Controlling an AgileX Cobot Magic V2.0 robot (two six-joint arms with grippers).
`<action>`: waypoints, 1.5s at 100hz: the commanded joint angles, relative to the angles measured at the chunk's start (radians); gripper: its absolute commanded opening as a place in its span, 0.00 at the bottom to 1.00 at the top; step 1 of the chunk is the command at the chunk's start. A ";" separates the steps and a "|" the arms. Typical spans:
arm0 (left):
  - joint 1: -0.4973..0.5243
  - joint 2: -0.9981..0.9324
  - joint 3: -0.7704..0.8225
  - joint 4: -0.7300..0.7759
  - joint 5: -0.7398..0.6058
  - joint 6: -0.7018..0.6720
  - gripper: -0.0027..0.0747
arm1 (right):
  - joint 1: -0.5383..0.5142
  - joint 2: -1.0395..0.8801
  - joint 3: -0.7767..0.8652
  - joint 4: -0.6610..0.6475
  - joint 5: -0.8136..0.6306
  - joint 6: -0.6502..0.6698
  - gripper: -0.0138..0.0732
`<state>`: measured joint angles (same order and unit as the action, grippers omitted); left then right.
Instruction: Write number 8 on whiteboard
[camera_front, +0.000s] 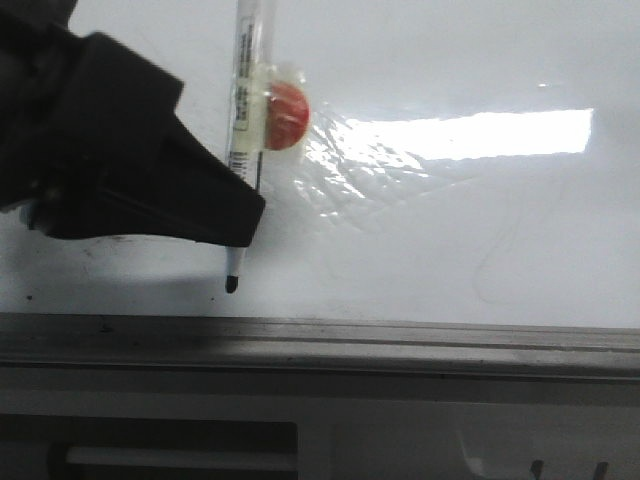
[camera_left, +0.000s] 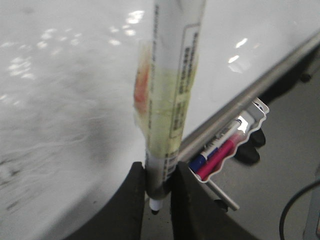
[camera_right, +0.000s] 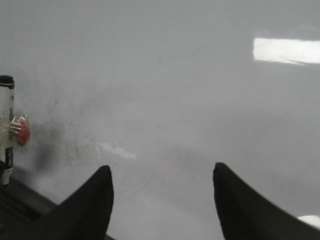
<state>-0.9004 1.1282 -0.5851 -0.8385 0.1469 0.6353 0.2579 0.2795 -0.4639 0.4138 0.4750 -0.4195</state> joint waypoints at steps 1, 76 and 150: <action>-0.055 -0.046 -0.025 -0.006 -0.005 0.164 0.01 | 0.047 0.107 -0.106 0.074 0.021 -0.128 0.60; -0.104 -0.054 -0.027 -0.006 0.012 0.240 0.01 | 0.535 0.600 -0.187 0.476 -0.158 -0.670 0.61; -0.104 -0.054 -0.073 -0.006 0.042 0.319 0.01 | 0.604 0.767 -0.263 0.502 -0.203 -0.672 0.49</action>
<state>-0.9968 1.0948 -0.6227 -0.8167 0.2247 0.9577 0.8582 1.0475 -0.6938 0.8866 0.3071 -1.0801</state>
